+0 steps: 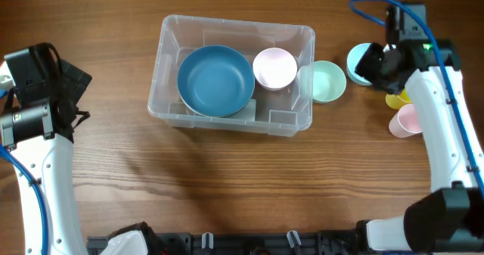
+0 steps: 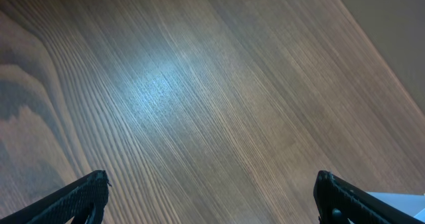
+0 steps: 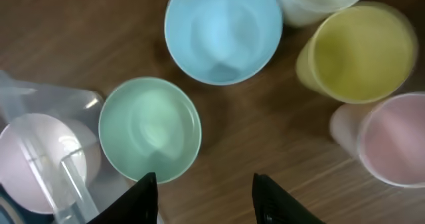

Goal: Pack container
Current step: 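Release the pink bowl, move the right gripper to the pale green bowl, grasp its rim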

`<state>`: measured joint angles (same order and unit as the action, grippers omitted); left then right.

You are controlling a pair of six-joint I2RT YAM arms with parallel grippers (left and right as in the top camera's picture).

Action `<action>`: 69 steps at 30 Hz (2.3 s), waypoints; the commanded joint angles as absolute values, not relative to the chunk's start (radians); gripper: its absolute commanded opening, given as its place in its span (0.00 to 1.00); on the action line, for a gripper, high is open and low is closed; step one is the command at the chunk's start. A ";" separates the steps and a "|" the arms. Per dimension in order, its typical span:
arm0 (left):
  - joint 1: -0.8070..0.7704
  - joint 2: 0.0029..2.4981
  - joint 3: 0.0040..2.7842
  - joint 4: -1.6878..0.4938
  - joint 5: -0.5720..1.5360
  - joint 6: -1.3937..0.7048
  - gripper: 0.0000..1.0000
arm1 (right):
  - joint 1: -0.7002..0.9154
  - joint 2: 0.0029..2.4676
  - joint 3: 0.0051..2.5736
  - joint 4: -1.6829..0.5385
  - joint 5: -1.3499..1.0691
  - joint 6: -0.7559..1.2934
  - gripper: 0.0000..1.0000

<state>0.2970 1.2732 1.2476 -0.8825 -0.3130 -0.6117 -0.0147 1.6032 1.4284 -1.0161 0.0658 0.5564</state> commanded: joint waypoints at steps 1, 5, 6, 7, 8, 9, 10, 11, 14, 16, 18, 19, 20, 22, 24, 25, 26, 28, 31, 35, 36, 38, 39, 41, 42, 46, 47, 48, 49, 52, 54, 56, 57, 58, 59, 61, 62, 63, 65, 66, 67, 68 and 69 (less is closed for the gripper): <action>0.303 1.272 1.259 -0.881 -0.311 -0.611 1.00 | -0.021 1.618 1.321 -0.953 -0.077 0.591 0.46; 0.303 1.272 1.259 -0.881 -0.311 -0.611 1.00 | -0.011 1.618 1.191 -0.834 -0.081 0.664 0.46; 0.303 1.272 1.259 -0.881 -0.311 -0.611 1.00 | -0.010 1.618 1.166 -0.804 -0.087 0.666 0.46; 0.303 1.272 1.259 -0.881 -0.311 -0.611 1.00 | -0.010 1.618 1.151 -0.783 -0.088 0.665 0.46; 0.303 1.272 1.259 -0.881 -0.311 -0.611 1.00 | -0.010 1.620 1.133 -0.757 -0.088 0.673 0.45; 0.303 1.272 1.259 -0.881 -0.311 -0.611 1.00 | -0.010 1.621 1.111 -0.731 -0.088 0.689 0.45; 0.303 1.272 1.259 -0.881 -0.311 -0.611 1.00 | -0.010 1.621 1.097 -0.710 -0.092 0.692 0.44; 0.303 1.272 1.259 -0.881 -0.311 -0.611 1.00 | -0.010 1.624 1.084 -0.689 -0.091 0.701 0.43; 0.303 1.272 1.259 -0.881 -0.311 -0.611 1.00 | -0.010 1.631 1.036 -0.611 -0.096 0.710 0.40; 0.303 1.272 1.259 -0.881 -0.311 -0.611 1.00 | -0.010 1.633 1.013 -0.568 -0.105 0.711 0.37; 0.303 1.272 1.259 -0.881 -0.311 -0.611 1.00 | -0.010 1.638 1.007 -0.541 -0.111 0.711 0.38; 0.303 1.272 1.259 -0.881 -0.311 -0.611 1.00 | -0.010 1.642 1.007 -0.535 -0.114 0.710 0.37; 0.303 1.272 1.259 -0.881 -0.311 -0.611 1.00 | -0.009 1.652 1.007 -0.530 -0.114 0.711 0.38; 0.303 1.272 1.259 -0.881 -0.311 -0.611 1.00 | -0.007 1.671 1.007 -0.515 -0.114 0.710 0.38; 0.303 1.272 1.259 -0.881 -0.311 -0.611 1.00 | -0.007 1.702 1.007 -0.505 -0.114 0.710 0.38; 0.303 1.272 1.259 -0.881 -0.311 -0.611 1.00 | -0.007 1.725 1.007 -0.497 -0.115 0.710 0.38; 0.303 1.272 1.259 -0.880 -0.311 -0.611 1.00 | -0.007 1.744 1.007 -0.489 -0.125 0.710 0.38; 0.303 1.272 1.259 -0.881 -0.311 -0.611 1.00 | -0.007 1.773 1.007 -0.479 -0.145 0.709 0.38; 0.303 1.272 1.259 -0.881 -0.311 -0.611 1.00 | -0.007 1.788 1.007 -0.467 -0.159 0.706 0.18; 0.303 1.272 1.259 -0.881 -0.311 -0.611 1.00 | -0.007 1.766 1.010 -0.479 -0.167 0.676 0.10; 0.303 1.272 1.259 -0.881 -0.311 -0.611 1.00 | -0.007 1.755 1.010 -0.488 -0.166 0.671 0.10; 0.303 1.272 1.259 -0.881 -0.311 -0.611 1.00 | -0.007 1.716 1.010 -0.509 -0.161 0.653 0.09; 0.303 1.272 1.259 -0.881 -0.311 -0.611 1.00 | -0.007 1.687 1.011 -0.527 -0.144 0.651 0.09; 0.303 1.272 1.259 -0.881 -0.311 -0.611 1.00 | -0.007 1.625 1.014 -0.558 -0.114 0.632 0.08; 0.303 1.272 1.259 -0.881 -0.311 -0.611 1.00 | -0.007 1.592 1.015 -0.573 -0.096 0.624 0.08; 0.303 1.272 1.259 -0.881 -0.311 -0.611 1.00 | -0.007 1.400 1.021 -0.638 -0.006 0.575 0.08; 0.303 1.272 1.259 -0.881 -0.311 -0.611 1.00 | -0.007 1.372 1.024 -0.654 0.015 0.575 0.08; 0.303 1.272 1.259 -0.880 -0.311 -0.611 1.00 | -0.007 1.333 1.027 -0.673 0.043 0.569 0.08; 0.303 1.272 1.259 -0.881 -0.311 -0.611 1.00 | -0.007 1.288 1.027 -0.690 0.066 0.555 0.08; 0.303 1.272 1.259 -0.881 -0.311 -0.611 1.00 | -0.007 1.230 1.027 -0.715 0.082 0.551 0.11; 0.303 1.272 1.259 -0.881 -0.311 -0.611 1.00 | -0.007 1.234 1.024 -0.720 0.086 0.558 0.23; 0.303 1.272 1.259 -0.881 -0.311 -0.611 1.00 | -0.007 1.271 1.018 -0.719 0.086 0.594 0.39; 0.303 1.272 1.259 -0.881 -0.311 -0.611 1.00 | -0.007 1.303 1.014 -0.716 0.086 0.614 0.43; 0.303 1.272 1.259 -0.881 -0.311 -0.611 1.00 | -0.007 1.333 1.010 -0.709 0.083 0.627 0.43; 0.303 1.272 1.259 -0.881 -0.311 -0.611 1.00 | -0.007 1.372 1.006 -0.697 0.074 0.632 0.43; 0.303 1.272 1.259 -0.881 -0.311 -0.611 1.00 | -0.007 1.489 1.005 -0.642 0.018 0.627 0.43; 0.303 1.272 1.259 -0.881 -0.311 -0.611 1.00 | -0.007 1.530 1.005 -0.620 -0.002 0.627 0.43; 0.303 1.272 1.259 -0.881 -0.311 -0.611 1.00 | -0.007 1.570 1.005 -0.603 -0.025 0.627 0.43; 0.303 1.272 1.259 -0.881 -0.311 -0.611 1.00 | -0.007 1.651 1.005 -0.559 -0.097 0.624 0.42; 0.303 1.272 1.259 -0.881 -0.311 -0.611 1.00 | -0.007 1.684 1.005 -0.533 -0.132 0.606 0.41; 0.303 1.272 1.259 -0.881 -0.311 -0.611 1.00 | -0.007 1.710 1.005 -0.507 -0.167 0.587 0.41; 0.303 1.272 1.259 -0.881 -0.311 -0.611 1.00 | -0.007 1.728 1.005 -0.491 -0.187 0.575 0.41; 0.303 1.272 1.259 -0.881 -0.311 -0.611 1.00 | -0.007 1.740 1.005 -0.485 -0.190 0.575 0.41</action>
